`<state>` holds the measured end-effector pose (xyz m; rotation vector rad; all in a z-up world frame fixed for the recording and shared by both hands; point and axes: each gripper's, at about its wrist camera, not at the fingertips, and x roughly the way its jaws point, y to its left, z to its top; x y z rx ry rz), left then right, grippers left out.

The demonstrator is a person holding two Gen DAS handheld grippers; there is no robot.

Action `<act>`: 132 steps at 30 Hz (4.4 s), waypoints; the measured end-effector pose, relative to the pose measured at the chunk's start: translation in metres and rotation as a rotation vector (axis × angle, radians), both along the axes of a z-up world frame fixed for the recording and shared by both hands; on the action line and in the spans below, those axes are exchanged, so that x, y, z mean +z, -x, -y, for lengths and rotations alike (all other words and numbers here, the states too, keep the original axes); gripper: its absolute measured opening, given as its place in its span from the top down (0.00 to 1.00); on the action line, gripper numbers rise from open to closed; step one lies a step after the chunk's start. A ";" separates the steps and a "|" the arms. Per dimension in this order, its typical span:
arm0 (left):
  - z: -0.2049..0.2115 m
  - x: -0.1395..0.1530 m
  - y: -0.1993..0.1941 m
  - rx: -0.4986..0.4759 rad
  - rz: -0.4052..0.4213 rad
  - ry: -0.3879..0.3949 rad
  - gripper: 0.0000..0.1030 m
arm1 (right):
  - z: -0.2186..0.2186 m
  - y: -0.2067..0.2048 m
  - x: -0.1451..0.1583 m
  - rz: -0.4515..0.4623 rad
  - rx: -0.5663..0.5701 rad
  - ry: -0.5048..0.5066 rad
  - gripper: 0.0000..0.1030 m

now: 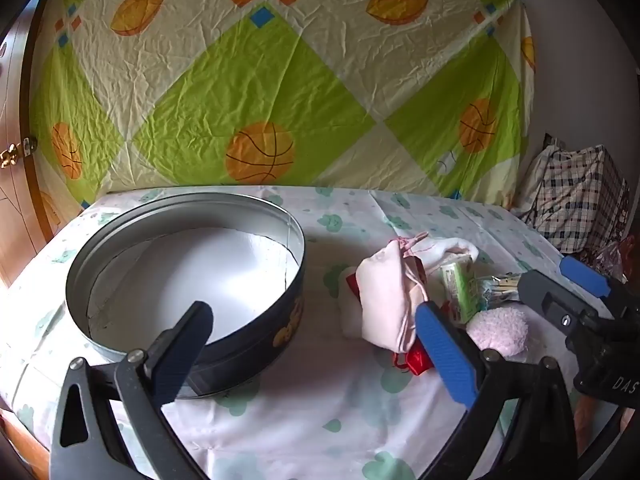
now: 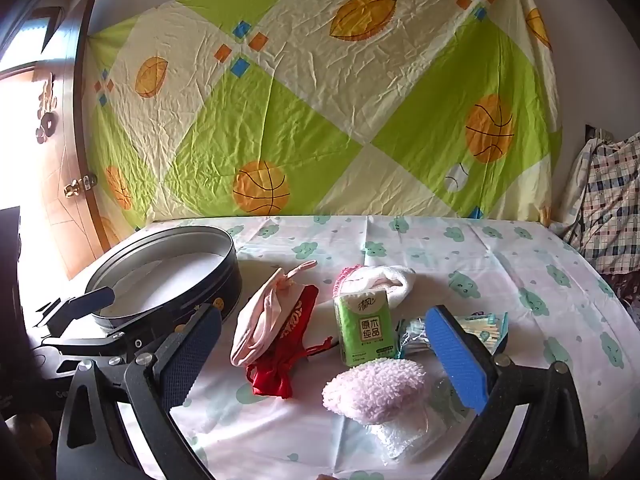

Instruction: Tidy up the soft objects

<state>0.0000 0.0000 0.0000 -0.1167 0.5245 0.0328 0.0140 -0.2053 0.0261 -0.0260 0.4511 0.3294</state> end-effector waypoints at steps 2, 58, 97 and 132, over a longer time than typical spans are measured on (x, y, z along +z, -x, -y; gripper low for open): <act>0.001 0.000 -0.001 0.000 -0.010 -0.013 0.00 | 0.000 0.000 0.000 -0.002 0.004 0.001 0.00; 0.006 -0.013 -0.003 0.007 -0.020 -0.070 0.00 | 0.016 0.000 -0.017 -0.040 -0.020 -0.058 0.00; 0.049 -0.043 -0.067 -0.179 -0.155 -0.075 0.24 | 0.039 -0.042 -0.064 -0.173 -0.073 0.054 0.16; 0.031 -0.030 -0.037 -0.212 0.022 0.039 0.91 | 0.034 -0.012 -0.051 0.039 -0.026 0.039 0.76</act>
